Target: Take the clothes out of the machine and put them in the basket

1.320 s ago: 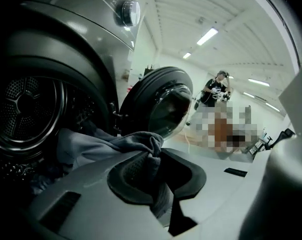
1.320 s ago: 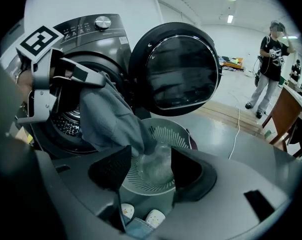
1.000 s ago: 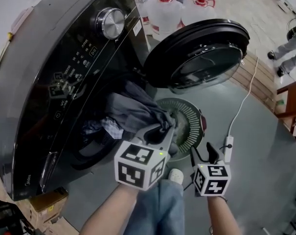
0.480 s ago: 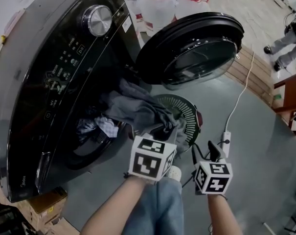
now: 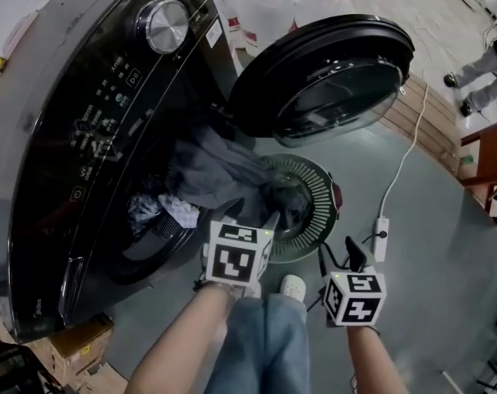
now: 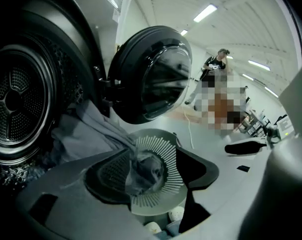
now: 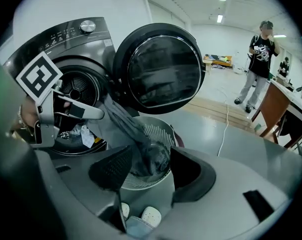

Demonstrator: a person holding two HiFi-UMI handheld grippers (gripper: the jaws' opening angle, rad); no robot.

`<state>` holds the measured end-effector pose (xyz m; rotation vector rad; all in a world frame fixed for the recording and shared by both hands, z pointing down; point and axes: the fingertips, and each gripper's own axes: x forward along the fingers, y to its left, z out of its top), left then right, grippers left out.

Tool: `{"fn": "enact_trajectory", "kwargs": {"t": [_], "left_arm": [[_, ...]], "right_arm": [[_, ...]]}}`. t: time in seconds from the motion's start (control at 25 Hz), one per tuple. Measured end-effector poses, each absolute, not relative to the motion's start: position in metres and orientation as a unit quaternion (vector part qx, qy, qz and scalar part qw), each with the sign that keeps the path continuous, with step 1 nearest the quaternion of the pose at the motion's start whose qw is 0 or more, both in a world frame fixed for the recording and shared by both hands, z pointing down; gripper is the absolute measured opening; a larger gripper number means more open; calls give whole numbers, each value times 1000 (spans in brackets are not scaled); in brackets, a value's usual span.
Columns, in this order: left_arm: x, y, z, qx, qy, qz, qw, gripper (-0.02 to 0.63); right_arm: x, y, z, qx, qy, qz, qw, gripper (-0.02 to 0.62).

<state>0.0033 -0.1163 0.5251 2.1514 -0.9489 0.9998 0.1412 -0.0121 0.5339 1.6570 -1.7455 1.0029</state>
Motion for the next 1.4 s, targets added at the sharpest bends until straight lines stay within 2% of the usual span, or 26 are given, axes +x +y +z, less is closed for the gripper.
{"fn": "enact_trajectory", "kwargs": {"t": [0.12,0.24,0.32,0.8,0.92,1.0,1.24,1.4], "left_arm": [[-27,-128,537,792,-375,399,271,295],[-58,-147,544,776,-408,414,244,366],[-76,-161,548,768,-423,423,227,387],[-144,-242,579,735,-441,504,106,394],[-156,-256,595,724,-450,508,124,403],[-159,-265,603,724,-449,505,139,439],[-163,-279,626,723,-423,524,156,459],[-163,-280,645,719,-409,525,199,514]], "right_arm": [[135,-13,536,607,-649,371,269,225],[130,-14,539,602,-652,371,274,225],[126,-15,542,599,-654,371,276,225],[99,-31,568,586,-661,377,280,224],[90,-33,573,583,-662,381,278,222],[85,-35,576,581,-664,380,278,222],[79,-36,591,570,-667,378,294,221],[80,-37,599,572,-662,384,293,216]]}}
